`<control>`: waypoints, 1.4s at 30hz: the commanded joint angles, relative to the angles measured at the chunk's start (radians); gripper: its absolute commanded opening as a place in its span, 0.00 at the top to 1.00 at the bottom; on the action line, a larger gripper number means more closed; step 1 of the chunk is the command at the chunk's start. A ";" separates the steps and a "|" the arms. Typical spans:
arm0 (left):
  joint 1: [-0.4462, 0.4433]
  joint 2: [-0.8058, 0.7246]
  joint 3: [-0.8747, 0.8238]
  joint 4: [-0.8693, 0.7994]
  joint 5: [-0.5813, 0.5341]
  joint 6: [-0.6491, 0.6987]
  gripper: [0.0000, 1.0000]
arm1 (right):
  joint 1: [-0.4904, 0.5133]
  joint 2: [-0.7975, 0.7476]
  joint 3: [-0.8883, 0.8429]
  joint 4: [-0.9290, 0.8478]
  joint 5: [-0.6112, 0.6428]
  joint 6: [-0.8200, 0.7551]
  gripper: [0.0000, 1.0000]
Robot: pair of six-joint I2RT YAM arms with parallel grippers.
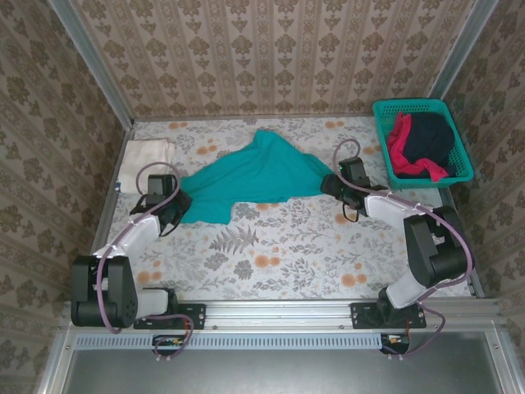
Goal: Fold and stack the t-shirts
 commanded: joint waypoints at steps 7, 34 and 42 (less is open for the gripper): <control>0.023 0.001 0.013 -0.026 0.000 0.025 1.00 | -0.163 0.050 -0.036 0.110 -0.234 0.208 0.38; 0.053 -0.025 -0.021 -0.025 0.006 0.028 1.00 | 0.030 0.277 0.265 -0.288 0.127 -0.142 0.48; 0.053 -0.028 -0.026 -0.018 0.003 0.038 1.00 | 0.030 0.300 0.312 -0.314 0.129 -0.162 0.47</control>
